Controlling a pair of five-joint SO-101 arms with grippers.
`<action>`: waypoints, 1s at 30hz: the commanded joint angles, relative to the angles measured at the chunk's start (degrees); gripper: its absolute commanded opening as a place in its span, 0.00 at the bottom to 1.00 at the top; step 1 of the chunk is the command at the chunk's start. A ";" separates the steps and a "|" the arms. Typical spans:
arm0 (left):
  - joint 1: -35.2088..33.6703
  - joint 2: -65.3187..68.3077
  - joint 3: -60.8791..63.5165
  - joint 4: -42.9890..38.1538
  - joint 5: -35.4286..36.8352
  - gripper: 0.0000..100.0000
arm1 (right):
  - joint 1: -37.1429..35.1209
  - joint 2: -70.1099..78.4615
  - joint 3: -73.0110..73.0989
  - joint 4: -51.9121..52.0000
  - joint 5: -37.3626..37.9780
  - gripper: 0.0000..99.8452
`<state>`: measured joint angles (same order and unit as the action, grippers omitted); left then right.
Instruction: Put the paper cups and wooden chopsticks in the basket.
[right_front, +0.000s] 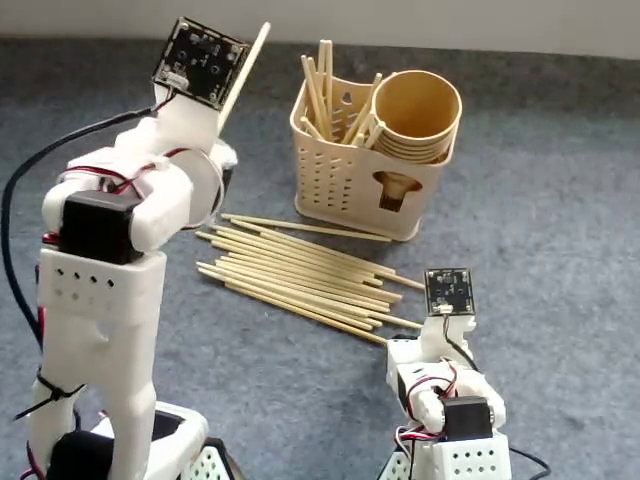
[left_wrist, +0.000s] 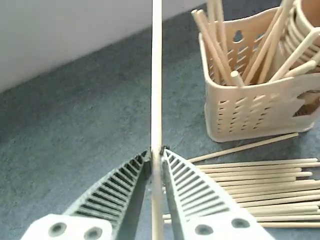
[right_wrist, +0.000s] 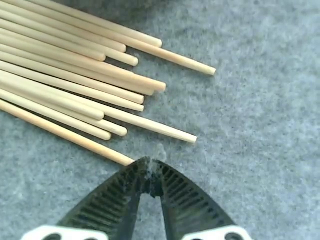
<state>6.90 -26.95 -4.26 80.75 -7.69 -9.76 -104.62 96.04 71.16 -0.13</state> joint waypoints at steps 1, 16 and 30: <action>7.34 -1.36 0.84 -2.37 1.58 0.03 | 0.57 -1.01 8.04 0.48 0.09 0.00; 12.62 -1.19 34.95 -25.14 1.49 0.03 | 0.57 -1.01 8.04 0.48 0.09 0.00; 12.70 -5.41 34.42 -30.51 1.58 0.01 | 0.57 -1.01 8.04 0.48 0.09 0.00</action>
<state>18.42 -27.38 36.00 50.42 -6.73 -9.76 -104.62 96.04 71.16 -0.13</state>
